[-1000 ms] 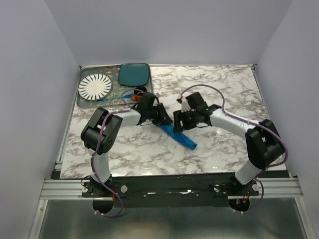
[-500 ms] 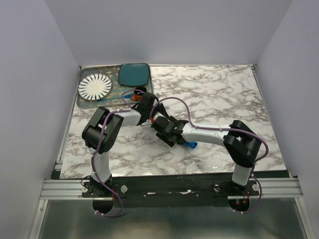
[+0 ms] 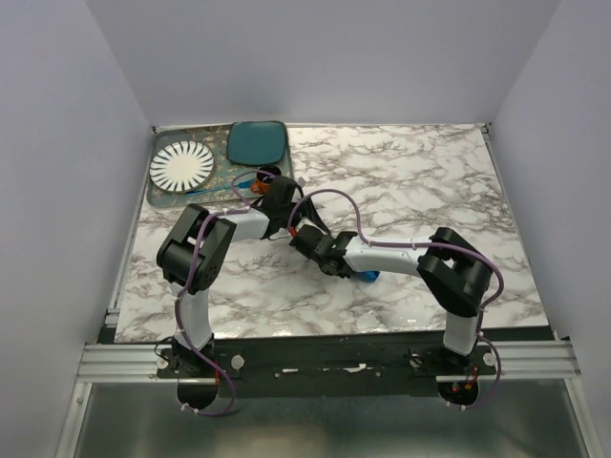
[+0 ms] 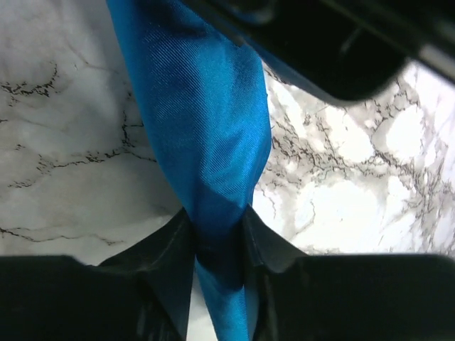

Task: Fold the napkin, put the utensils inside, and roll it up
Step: Roll the napkin with the utensil

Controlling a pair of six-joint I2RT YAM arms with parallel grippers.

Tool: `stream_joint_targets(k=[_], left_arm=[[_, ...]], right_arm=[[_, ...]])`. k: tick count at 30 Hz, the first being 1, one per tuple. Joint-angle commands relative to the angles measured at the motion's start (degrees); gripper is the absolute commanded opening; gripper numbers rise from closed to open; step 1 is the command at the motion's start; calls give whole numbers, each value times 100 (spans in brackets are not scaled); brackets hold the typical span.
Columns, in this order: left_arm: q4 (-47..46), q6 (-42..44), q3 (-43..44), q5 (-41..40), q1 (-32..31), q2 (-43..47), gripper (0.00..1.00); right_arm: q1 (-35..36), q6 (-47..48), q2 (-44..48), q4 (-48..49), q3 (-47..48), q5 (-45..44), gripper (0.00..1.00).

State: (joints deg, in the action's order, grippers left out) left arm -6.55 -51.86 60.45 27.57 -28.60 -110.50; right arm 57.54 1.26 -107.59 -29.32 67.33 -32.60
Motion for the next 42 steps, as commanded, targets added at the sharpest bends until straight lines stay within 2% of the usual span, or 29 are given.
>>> stream_joint_targets(k=[1,3,11,19,24,32,37,42], left_arm=[[355,237,213,-85,74,-95,42],[478,342,344,-68,100,-42,46],[1463,817,1460,-209,285,212,55],[1446,686,1497,-138,373,406,60],[1375,659,1479,-77,408,459,60],[681,194,795,468,277,467,46],[209,27,495,512,48,380,44],[127,87,301,337,-14,152,41]], right_arm=[[-260,-99,97,163,-141,700,33],[-366,-292,229,199,-202,1096,33],[-1533,-714,564,418,-370,3943,30],[-2352,-890,353,532,-414,6061,27],[-2616,-1039,81,682,-580,6695,27],[-3388,-1338,-350,1236,-871,8084,27],[-3442,-1312,-482,1271,-897,8270,29],[-3442,-1347,-307,1271,-985,8042,31]])
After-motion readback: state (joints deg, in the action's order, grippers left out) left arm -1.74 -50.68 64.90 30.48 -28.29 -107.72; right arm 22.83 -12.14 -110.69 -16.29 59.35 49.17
